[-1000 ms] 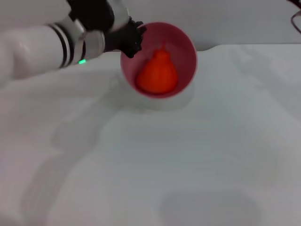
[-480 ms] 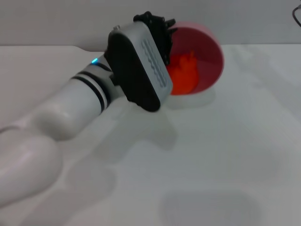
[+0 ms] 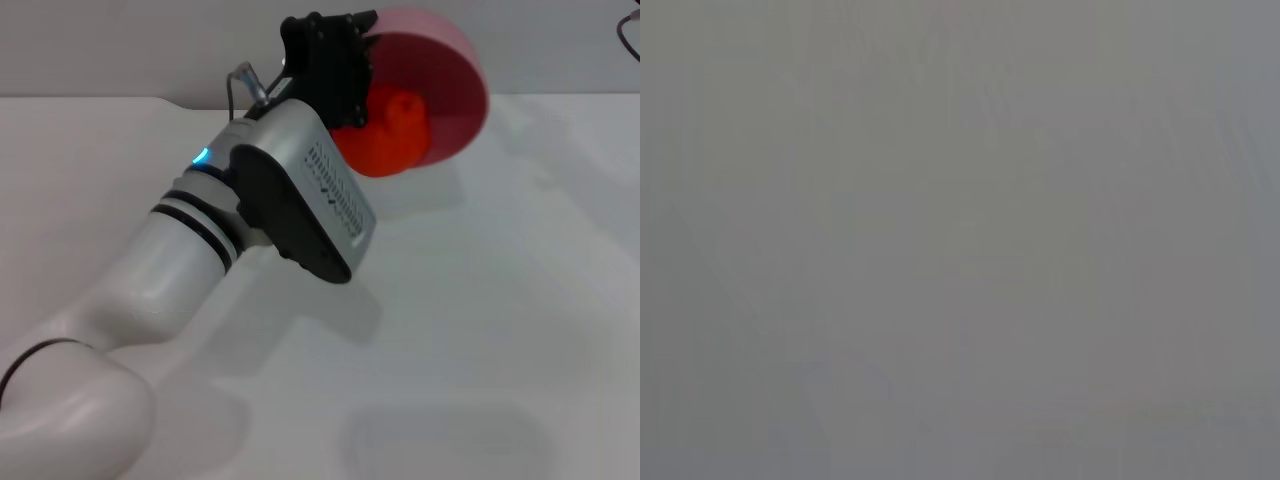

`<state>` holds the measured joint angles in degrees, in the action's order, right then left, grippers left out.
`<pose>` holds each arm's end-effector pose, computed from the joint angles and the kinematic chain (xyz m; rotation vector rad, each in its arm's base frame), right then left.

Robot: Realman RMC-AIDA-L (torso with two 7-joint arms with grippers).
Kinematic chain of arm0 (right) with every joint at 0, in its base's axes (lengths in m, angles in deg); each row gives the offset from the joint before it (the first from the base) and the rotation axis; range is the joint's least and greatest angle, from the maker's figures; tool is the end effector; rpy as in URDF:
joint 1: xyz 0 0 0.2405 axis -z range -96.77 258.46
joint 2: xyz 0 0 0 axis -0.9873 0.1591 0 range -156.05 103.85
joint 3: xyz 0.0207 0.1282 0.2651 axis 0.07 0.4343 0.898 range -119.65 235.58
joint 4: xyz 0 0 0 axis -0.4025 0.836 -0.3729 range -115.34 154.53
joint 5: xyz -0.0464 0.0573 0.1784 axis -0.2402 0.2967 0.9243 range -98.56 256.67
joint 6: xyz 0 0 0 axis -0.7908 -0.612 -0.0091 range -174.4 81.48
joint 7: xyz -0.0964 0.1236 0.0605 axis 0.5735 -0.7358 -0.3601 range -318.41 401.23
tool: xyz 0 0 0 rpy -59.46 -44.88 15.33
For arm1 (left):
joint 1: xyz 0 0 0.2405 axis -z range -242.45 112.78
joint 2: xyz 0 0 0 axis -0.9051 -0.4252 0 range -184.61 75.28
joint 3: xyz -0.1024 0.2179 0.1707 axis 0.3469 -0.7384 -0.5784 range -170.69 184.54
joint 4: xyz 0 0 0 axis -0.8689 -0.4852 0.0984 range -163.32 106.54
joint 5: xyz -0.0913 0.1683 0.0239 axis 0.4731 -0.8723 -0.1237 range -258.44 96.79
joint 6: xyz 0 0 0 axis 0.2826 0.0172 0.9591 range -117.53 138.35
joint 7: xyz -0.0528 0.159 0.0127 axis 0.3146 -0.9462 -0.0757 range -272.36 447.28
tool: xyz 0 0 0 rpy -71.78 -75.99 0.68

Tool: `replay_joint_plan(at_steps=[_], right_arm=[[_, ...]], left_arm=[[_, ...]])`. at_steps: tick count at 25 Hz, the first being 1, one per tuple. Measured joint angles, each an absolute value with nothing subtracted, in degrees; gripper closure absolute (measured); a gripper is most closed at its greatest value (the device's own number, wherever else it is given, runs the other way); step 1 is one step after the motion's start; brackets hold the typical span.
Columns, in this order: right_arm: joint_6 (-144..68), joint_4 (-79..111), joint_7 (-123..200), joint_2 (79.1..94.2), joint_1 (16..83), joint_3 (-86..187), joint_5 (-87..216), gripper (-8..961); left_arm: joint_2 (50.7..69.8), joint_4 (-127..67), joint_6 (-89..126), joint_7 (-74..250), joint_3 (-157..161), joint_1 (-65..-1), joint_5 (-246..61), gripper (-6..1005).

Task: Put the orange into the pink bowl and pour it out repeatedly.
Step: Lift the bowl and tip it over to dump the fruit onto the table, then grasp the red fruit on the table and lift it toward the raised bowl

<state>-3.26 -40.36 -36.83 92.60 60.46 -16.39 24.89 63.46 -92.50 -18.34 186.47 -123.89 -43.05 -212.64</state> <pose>0.2098 0.4200 0.0447 -1.9151 0.6035 1.0797 -0.1421 0.3679 -0.0956 -1.8232 0.6105 -0.1841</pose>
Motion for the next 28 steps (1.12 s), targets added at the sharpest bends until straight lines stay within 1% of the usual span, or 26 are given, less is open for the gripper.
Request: replay_joint_plan(at_steps=[15, 28], right_arm=[[-2.3, -40.0, -36.6, 92.46, 60.0, -16.3, 24.6, 525], [-1.8, -39.9, -36.6, 92.47, 60.0, -16.0, 24.7, 524]], left_arm=[[63.8, -88.5, -30.6, 188.1, -128.7, -42.7, -214.9, 958], [63.4, -88.6, -28.2, 194.1, -128.1, -41.8, -214.9, 958]])
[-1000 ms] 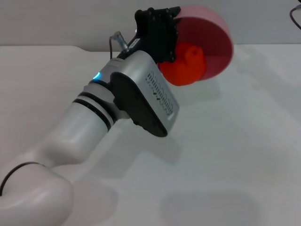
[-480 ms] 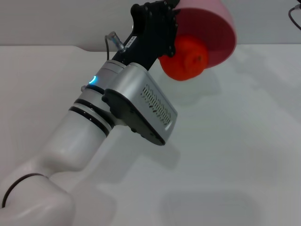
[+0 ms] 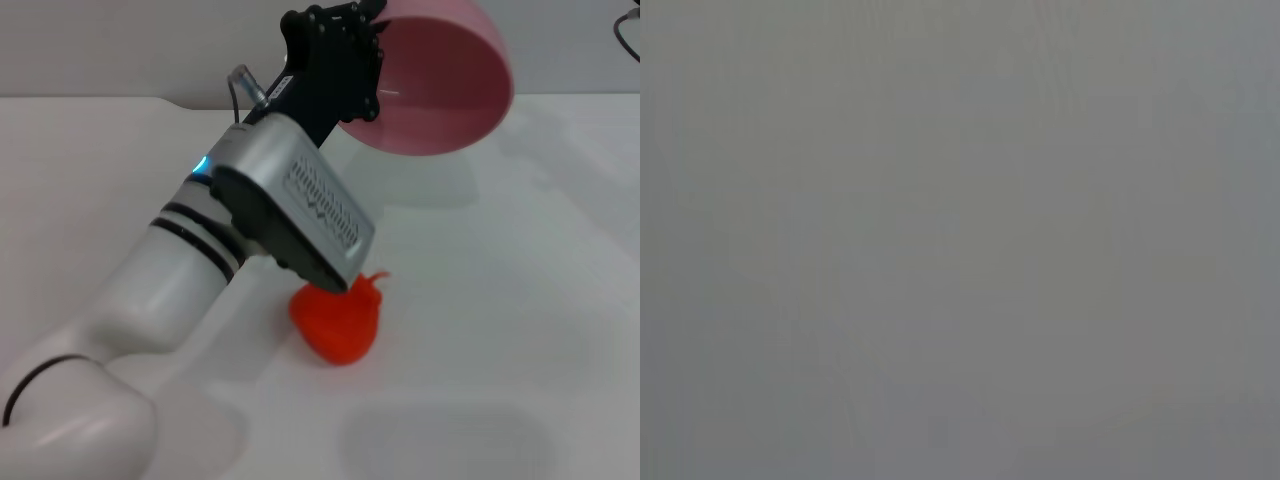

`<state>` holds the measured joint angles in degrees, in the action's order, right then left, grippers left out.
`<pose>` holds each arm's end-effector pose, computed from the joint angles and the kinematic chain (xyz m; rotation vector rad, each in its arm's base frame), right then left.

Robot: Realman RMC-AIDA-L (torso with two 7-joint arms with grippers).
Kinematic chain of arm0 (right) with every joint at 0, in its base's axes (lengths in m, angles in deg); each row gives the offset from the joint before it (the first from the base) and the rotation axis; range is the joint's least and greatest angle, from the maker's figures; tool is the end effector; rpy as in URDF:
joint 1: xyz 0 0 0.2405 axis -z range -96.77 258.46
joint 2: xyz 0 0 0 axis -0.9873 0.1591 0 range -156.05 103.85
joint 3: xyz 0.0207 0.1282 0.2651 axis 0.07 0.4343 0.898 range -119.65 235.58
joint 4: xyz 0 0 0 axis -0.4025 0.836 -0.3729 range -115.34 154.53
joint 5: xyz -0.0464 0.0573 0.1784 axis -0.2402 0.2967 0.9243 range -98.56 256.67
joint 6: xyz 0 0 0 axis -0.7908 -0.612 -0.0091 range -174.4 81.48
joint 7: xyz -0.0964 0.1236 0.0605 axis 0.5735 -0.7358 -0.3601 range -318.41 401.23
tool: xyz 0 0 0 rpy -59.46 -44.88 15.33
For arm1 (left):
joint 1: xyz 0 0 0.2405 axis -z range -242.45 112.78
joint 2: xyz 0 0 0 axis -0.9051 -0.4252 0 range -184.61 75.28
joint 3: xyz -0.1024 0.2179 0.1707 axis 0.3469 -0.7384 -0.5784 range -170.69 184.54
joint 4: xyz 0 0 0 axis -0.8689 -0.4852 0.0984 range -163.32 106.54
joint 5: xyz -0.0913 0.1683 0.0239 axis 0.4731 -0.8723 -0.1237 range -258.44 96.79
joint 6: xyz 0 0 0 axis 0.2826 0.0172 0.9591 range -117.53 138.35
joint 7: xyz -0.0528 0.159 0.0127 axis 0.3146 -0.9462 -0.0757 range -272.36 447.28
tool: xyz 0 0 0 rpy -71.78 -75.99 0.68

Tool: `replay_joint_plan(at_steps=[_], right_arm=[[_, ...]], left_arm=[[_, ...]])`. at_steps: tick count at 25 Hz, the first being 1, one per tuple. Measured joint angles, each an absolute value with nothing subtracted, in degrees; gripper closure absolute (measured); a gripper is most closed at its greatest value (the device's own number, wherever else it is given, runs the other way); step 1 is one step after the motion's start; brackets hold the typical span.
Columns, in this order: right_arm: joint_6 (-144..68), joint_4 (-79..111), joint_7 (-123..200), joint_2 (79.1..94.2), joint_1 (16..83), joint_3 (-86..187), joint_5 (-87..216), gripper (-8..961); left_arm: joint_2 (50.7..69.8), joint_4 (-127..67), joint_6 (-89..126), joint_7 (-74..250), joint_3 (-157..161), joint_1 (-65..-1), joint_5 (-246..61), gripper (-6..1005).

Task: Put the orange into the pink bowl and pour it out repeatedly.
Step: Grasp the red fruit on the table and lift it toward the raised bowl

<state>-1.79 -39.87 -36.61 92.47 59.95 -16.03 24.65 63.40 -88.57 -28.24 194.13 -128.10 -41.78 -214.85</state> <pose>0.2063 0.4200 0.0443 -1.9341 0.5845 1.0901 -0.1362 0.3599 -0.0955 -1.7735 0.5914 -0.3110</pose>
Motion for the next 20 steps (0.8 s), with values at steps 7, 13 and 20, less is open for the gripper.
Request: replay_joint_plan(at_steps=[7, 13, 20], right_arm=[[0.5, -37.0, -35.7, 92.54, 59.4, -14.4, 25.1, 525], [2.9, -32.7, -33.9, 92.56, 57.9, -13.2, 25.3, 524], [8.7, -30.3, -26.2, 92.68, 57.5, -13.0, 25.3, 515]], left_arm=[[63.37, -92.2, -8.8, 204.0, -119.7, -38.1, -214.7, 958], [63.59, -92.3, 13.3, 211.6, -107.1, -31.5, -214.3, 958], [63.49, -86.2, 42.8, 213.2, -84.6, -20.2, -210.9, 958]])
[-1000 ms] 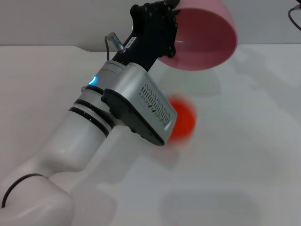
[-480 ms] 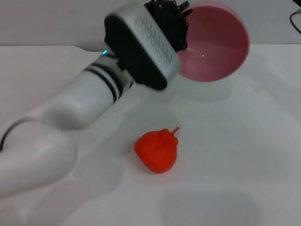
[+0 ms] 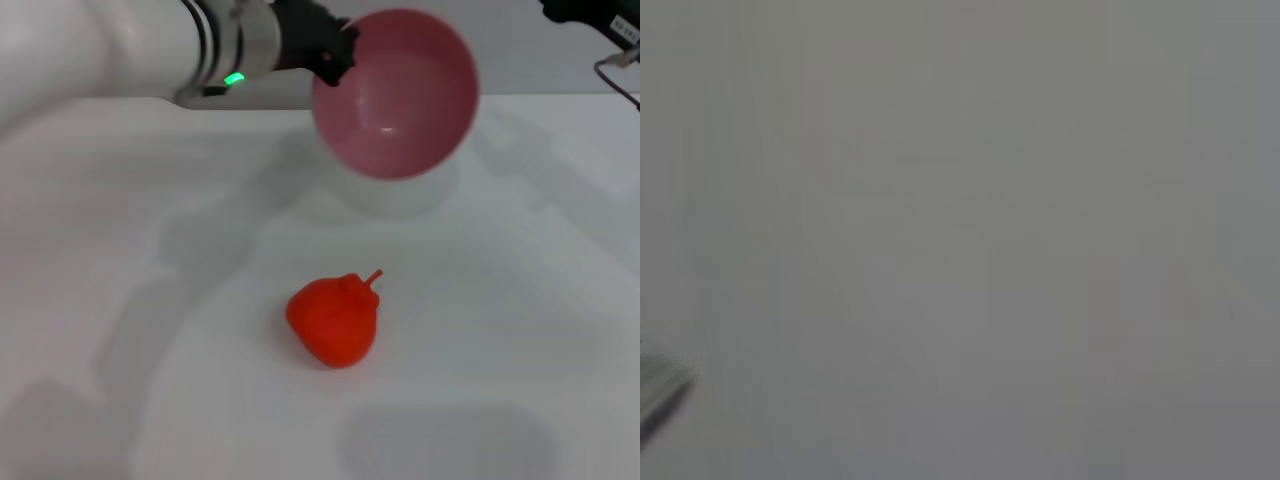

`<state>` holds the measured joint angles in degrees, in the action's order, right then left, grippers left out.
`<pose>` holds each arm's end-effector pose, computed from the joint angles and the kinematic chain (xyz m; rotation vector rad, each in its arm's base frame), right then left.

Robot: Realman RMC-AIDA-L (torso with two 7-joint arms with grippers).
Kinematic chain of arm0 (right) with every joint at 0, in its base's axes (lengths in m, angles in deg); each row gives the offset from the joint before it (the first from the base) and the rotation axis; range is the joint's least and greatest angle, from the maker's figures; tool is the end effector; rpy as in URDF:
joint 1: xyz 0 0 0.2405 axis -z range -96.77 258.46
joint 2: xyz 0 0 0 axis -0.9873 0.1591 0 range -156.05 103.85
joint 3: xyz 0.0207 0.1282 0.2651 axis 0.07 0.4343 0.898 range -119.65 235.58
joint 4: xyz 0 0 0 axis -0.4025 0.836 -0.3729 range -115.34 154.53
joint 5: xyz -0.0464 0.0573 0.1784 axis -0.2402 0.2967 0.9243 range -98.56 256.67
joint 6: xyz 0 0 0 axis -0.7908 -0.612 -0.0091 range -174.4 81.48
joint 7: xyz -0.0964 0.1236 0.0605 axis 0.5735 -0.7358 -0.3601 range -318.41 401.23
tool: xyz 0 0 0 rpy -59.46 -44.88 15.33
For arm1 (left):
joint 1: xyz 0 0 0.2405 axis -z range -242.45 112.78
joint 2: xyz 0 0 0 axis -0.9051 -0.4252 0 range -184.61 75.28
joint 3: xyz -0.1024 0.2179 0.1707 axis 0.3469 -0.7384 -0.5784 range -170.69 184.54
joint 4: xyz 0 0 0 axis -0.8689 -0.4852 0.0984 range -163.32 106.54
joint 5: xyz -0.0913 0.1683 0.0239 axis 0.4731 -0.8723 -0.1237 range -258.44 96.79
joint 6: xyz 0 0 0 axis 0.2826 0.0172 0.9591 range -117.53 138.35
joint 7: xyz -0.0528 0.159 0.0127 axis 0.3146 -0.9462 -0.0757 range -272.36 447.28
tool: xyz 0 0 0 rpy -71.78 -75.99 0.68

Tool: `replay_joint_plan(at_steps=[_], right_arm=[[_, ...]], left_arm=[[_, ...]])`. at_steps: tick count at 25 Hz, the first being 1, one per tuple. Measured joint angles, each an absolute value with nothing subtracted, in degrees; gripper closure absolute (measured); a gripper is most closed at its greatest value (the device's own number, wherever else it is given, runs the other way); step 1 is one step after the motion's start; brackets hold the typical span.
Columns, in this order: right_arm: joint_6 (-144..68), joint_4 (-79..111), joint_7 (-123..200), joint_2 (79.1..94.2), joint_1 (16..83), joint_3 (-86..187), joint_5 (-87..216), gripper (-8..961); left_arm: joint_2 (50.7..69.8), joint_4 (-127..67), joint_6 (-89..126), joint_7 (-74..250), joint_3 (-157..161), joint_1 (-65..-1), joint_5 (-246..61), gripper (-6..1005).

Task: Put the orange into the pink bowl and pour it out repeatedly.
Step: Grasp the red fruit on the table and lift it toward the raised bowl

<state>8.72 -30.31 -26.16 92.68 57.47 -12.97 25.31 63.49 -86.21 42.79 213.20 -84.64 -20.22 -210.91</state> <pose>0.2130 0.4134 0.0250 -2.0230 0.4573 1.0831 -0.1265 0.4769 -0.0727 -2.3769 -0.1883 -0.1330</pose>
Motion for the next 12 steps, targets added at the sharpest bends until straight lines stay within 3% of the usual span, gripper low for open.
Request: replay_joint_plan(at_steps=[6, 12], right_arm=[[11.7, -28.7, -22.0, 92.69, 57.4, -14.0, 25.1, 503], [12.9, -28.1, -18.6, 92.53, 57.9, -15.6, 23.6, 490]], left_arm=[[62.49, -80.8, 66.4, 210.3, -60.0, -12.1, -218.6, 958], [58.81, -81.0, 76.9, 216.2, -54.1, -11.6, -225.8, 958]])
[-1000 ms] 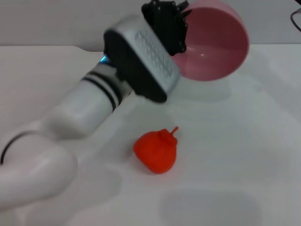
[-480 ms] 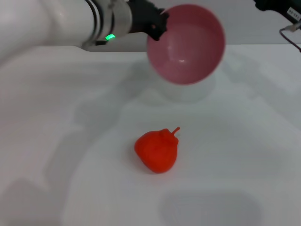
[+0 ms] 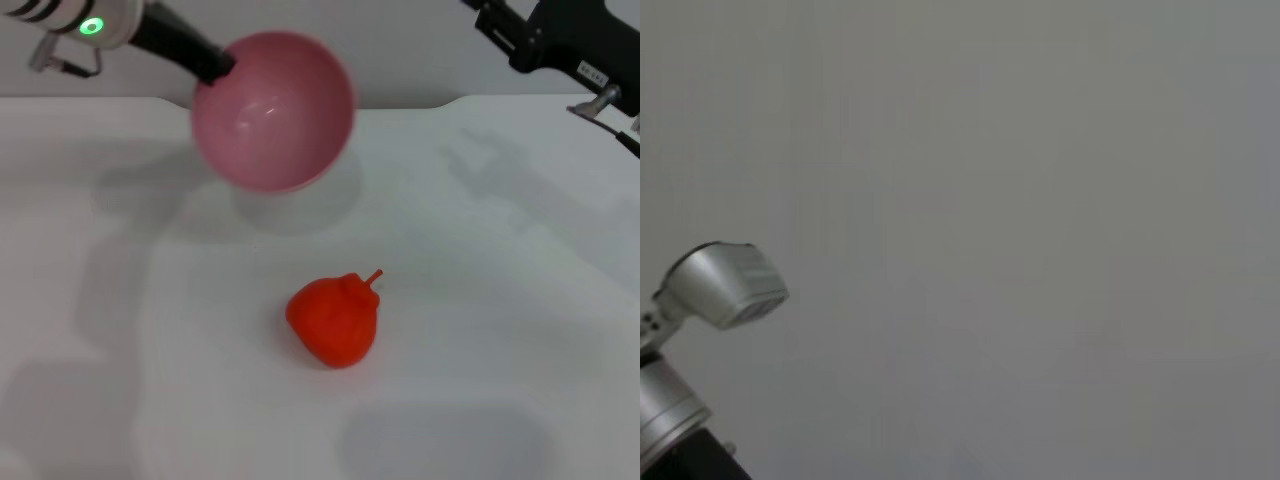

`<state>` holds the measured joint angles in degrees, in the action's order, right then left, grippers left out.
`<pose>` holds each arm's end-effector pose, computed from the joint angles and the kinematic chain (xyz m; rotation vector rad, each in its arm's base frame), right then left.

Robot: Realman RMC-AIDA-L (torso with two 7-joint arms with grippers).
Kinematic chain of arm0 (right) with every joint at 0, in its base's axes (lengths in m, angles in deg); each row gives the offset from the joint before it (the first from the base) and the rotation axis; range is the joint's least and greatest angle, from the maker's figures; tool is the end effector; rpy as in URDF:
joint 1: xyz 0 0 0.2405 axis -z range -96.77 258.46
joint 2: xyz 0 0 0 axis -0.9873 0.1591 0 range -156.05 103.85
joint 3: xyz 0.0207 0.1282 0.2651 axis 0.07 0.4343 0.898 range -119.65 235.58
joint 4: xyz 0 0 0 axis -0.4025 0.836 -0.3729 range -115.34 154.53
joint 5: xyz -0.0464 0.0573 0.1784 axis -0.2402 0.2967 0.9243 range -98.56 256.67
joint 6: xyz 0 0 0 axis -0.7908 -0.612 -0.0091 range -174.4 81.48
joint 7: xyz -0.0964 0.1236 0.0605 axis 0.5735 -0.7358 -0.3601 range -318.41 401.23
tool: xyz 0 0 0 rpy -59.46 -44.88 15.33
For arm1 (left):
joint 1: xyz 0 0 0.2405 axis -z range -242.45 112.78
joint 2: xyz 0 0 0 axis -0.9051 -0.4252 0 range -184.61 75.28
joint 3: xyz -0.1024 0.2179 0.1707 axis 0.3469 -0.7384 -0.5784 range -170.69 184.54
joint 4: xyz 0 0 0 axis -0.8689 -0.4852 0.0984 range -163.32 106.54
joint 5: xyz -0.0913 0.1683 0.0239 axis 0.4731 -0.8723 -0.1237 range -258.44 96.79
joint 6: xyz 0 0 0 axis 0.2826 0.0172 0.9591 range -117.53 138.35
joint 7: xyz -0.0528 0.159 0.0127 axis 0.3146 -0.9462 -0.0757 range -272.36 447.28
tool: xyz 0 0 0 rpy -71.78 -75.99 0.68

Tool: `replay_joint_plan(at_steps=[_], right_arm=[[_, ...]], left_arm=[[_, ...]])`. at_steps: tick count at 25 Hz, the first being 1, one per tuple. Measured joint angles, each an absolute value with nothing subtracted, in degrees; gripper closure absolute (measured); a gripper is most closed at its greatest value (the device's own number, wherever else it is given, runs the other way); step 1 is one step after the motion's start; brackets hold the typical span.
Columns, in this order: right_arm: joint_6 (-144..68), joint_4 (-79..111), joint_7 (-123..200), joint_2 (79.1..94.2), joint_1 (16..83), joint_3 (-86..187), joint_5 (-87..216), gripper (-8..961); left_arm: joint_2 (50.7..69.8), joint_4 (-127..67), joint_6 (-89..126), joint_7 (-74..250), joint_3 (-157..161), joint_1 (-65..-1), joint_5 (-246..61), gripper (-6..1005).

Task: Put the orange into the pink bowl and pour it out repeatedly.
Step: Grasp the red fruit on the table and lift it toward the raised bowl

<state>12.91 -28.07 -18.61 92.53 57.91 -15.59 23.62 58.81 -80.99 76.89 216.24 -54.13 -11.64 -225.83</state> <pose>0.2127 0.3987 0.0029 -2.1331 0.3041 1.0108 -0.1754 0.4955 0.0069 -2.4574 -0.6188 0.1301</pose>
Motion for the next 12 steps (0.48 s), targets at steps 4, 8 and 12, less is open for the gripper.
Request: replay_joint_plan(at_steps=[4, 8, 12], right_arm=[[13.6, -30.3, -20.1, 92.48, 58.5, -15.6, 19.8, 481], [12.0, -31.7, -24.8, 92.44, 59.0, -14.2, 17.2, 473], [8.3, -31.9, -33.2, 91.82, 58.3, -13.1, 13.1, 464]], left_arm=[[57.53, -80.9, 80.0, 220.9, -52.3, -13.2, -230.8, 958], [56.28, -80.8, 82.2, 224.6, -50.9, -15.8, -233.0, 958], [55.5, -81.0, 83.5, 225.9, -49.4, -18.1, -233.0, 958]])
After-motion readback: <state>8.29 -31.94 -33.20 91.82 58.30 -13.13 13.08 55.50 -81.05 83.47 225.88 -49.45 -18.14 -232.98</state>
